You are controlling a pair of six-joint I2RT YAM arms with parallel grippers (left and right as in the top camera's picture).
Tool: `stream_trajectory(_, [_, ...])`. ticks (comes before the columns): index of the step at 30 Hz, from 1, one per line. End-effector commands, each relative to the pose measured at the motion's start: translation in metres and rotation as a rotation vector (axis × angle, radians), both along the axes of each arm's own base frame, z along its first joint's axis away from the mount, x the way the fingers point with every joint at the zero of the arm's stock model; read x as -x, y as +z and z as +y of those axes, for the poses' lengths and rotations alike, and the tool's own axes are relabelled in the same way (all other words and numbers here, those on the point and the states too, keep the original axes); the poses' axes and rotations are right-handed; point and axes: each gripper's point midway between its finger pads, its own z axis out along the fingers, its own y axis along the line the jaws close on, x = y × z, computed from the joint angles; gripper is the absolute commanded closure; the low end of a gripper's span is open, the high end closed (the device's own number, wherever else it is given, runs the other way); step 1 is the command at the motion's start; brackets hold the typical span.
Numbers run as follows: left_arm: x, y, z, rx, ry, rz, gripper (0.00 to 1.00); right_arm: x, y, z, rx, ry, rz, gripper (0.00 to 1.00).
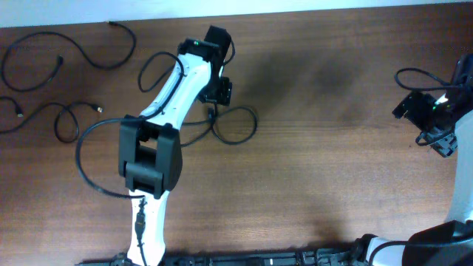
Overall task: Untangle cables
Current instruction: 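Grasp the last cable loop's connector with the left gripper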
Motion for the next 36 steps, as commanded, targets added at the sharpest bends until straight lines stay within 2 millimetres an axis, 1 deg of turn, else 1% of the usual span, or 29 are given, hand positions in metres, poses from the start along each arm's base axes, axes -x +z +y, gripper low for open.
stream_trajectory(1, [0.013, 0.019, -0.002, 0.036, -0.069, 0.051, 0.22, -0.001, 0.004, -0.004, 0.018, 0.000, -0.006, 0.01])
stream_trajectory(2, [0.021, 0.010, 0.001, 0.020, -0.116, 0.090, 0.18, -0.001, 0.004, -0.004, 0.018, 0.000, -0.006, 0.02])
stream_trajectory(4, [0.031, -0.004, 0.004, 0.009, -0.125, 0.132, 0.18, -0.001, 0.004, -0.004, 0.019, 0.000, -0.006, 0.02])
stream_trajectory(5, [0.035, -0.012, 0.005, 0.009, -0.124, 0.147, 0.20, -0.001, 0.004, -0.004, 0.018, 0.000, -0.006, 0.02])
stream_trajectory(6, [0.039, -0.025, 0.006, 0.006, -0.124, 0.157, 0.23, -0.001, 0.004, -0.004, 0.019, 0.000, -0.006, 0.02])
stream_trajectory(7, [0.040, -0.032, 0.007, 0.005, -0.124, 0.159, 0.24, -0.001, 0.004, -0.004, 0.019, 0.000, -0.006, 0.02])
stream_trajectory(9, [0.043, -0.051, 0.008, 0.005, -0.124, 0.158, 0.23, -0.001, 0.004, -0.004, 0.018, 0.000, -0.006, 0.02])
stream_trajectory(12, [0.042, -0.075, 0.003, 0.016, -0.134, 0.121, 0.24, -0.001, 0.004, -0.004, 0.019, 0.000, -0.006, 0.02])
stream_trajectory(14, [0.045, -0.087, 0.002, 0.014, -0.141, 0.114, 0.23, -0.001, 0.004, -0.004, 0.019, 0.000, -0.006, 0.02])
stream_trajectory(15, [0.050, -0.092, 0.002, 0.011, -0.145, 0.126, 0.25, -0.001, 0.004, -0.004, 0.018, 0.000, -0.006, 0.02])
stream_trajectory(17, [0.063, -0.100, 0.005, -0.002, -0.150, 0.163, 0.36, -0.001, 0.004, -0.004, 0.018, 0.000, -0.006, 0.02])
stream_trajectory(20, [0.079, -0.106, 0.007, -0.018, -0.184, 0.210, 0.43, -0.001, 0.004, -0.004, 0.019, 0.000, -0.006, 0.02])
stream_trajectory(21, [0.085, -0.108, 0.008, -0.026, -0.221, 0.232, 0.43, -0.001, 0.004, -0.004, 0.019, 0.000, -0.006, 0.02])
stream_trajectory(22, [0.089, -0.108, 0.010, -0.031, -0.245, 0.250, 0.39, -0.001, 0.004, -0.004, 0.019, 0.000, -0.006, 0.02])
stream_trajectory(24, [0.089, -0.107, 0.017, -0.074, -0.249, 0.248, 0.37, -0.001, 0.004, -0.004, 0.018, 0.000, -0.006, 0.01])
stream_trajectory(26, [0.086, -0.107, 0.024, -0.111, -0.250, 0.238, 0.36, -0.001, 0.004, -0.004, 0.019, 0.000, -0.006, 0.02])
stream_trajectory(28, [0.086, -0.107, 0.023, -0.110, -0.249, 0.237, 0.46, -0.001, 0.004, -0.004, 0.018, 0.000, -0.006, 0.02])
stream_trajectory(30, [0.086, -0.107, 0.023, -0.110, -0.249, 0.235, 0.66, -0.001, 0.004, -0.004, 0.019, 0.000, -0.006, 0.02])
stream_trajectory(32, [0.085, -0.107, 0.023, -0.109, -0.250, 0.233, 0.78, -0.001, 0.004, -0.004, 0.019, 0.000, -0.006, 0.02])
stream_trajectory(33, [0.085, -0.107, 0.023, -0.109, -0.250, 0.234, 0.87, -0.001, 0.004, -0.004, 0.018, 0.000, -0.006, 0.02])
stream_trajectory(35, [0.084, -0.107, 0.023, -0.108, -0.249, 0.230, 1.00, -0.001, 0.004, -0.004, 0.019, 0.000, -0.006, 0.02])
stream_trajectory(36, [0.083, -0.107, 0.022, -0.106, -0.247, 0.225, 1.00, -0.001, 0.004, -0.004, 0.019, 0.000, -0.006, 0.02])
